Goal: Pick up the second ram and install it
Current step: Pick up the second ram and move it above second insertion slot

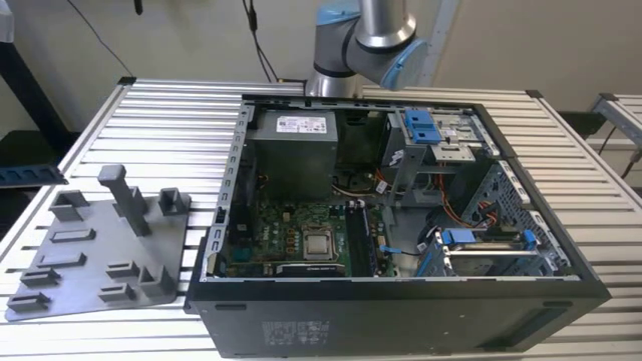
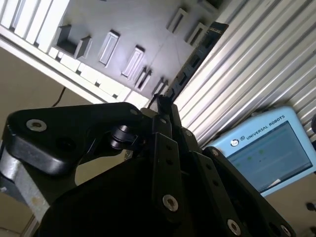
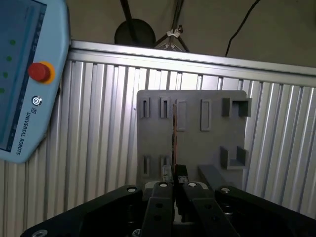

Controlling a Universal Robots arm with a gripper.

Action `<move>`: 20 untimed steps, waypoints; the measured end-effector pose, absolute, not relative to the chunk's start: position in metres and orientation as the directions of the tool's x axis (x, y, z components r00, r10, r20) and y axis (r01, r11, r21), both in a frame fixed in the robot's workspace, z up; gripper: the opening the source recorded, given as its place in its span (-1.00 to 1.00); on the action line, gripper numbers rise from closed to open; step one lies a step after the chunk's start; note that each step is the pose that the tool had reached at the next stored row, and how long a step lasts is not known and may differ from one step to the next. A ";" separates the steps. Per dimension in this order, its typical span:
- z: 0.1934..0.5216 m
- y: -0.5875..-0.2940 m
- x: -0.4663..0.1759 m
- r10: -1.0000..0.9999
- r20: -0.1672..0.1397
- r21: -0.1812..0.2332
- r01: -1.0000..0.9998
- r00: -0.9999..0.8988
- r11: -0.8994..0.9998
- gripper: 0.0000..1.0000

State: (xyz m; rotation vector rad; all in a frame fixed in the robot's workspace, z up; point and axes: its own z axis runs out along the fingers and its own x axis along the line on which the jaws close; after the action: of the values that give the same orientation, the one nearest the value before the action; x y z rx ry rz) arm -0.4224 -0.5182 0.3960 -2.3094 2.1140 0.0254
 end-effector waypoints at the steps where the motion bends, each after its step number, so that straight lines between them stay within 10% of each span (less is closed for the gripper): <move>1: 0.399 -0.518 -0.422 -0.996 -0.019 0.003 -0.996 0.088 -0.088 -0.72; 20: 0.408 -0.518 -0.410 -0.996 -0.019 0.003 -0.996 0.087 -0.088 -0.72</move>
State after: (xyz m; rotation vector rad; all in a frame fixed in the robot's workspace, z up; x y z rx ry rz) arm -0.4095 -0.5182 0.4077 -2.3087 2.1147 0.0253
